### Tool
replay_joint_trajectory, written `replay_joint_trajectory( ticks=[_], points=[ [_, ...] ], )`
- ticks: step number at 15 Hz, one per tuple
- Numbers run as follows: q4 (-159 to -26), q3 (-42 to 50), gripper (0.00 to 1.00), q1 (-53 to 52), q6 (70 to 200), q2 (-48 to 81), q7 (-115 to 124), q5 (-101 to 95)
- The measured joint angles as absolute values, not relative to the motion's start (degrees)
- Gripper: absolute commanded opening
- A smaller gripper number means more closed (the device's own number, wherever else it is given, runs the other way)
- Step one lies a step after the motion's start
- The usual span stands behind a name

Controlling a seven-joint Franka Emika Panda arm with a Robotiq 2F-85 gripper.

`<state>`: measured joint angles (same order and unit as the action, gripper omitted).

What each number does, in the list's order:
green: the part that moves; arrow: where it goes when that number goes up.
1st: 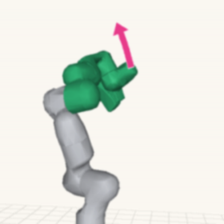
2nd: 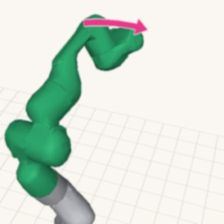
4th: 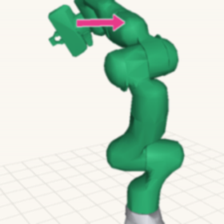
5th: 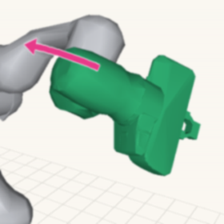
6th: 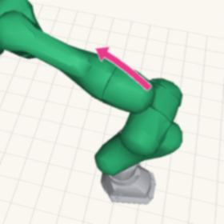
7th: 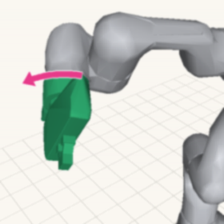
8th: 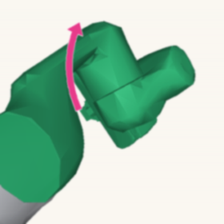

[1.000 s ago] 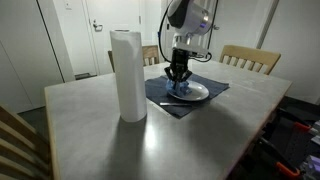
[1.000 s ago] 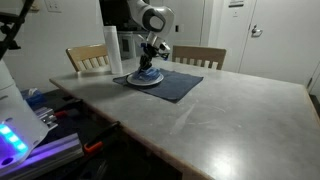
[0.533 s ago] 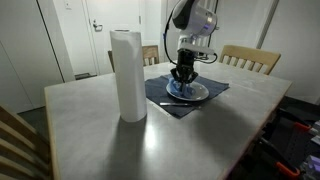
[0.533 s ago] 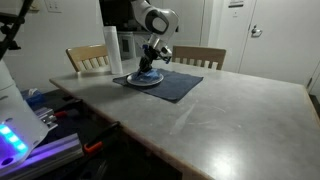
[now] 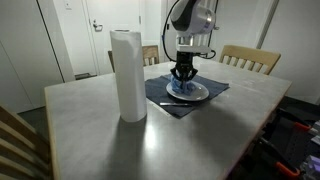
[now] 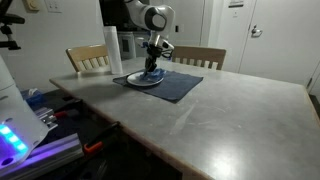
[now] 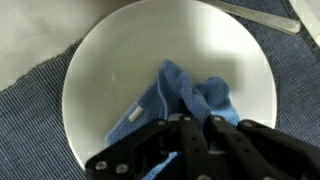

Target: Wipe the white plate with the blue towel

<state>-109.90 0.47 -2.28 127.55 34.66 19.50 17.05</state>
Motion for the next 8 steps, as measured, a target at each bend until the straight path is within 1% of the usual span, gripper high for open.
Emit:
replay_joint_trajectory(
  ticks=[8],
  points=[
    [-107.72, 0.09, 0.02, -3.84, 130.92, 34.63, 20.46, 16.53]
  ],
)
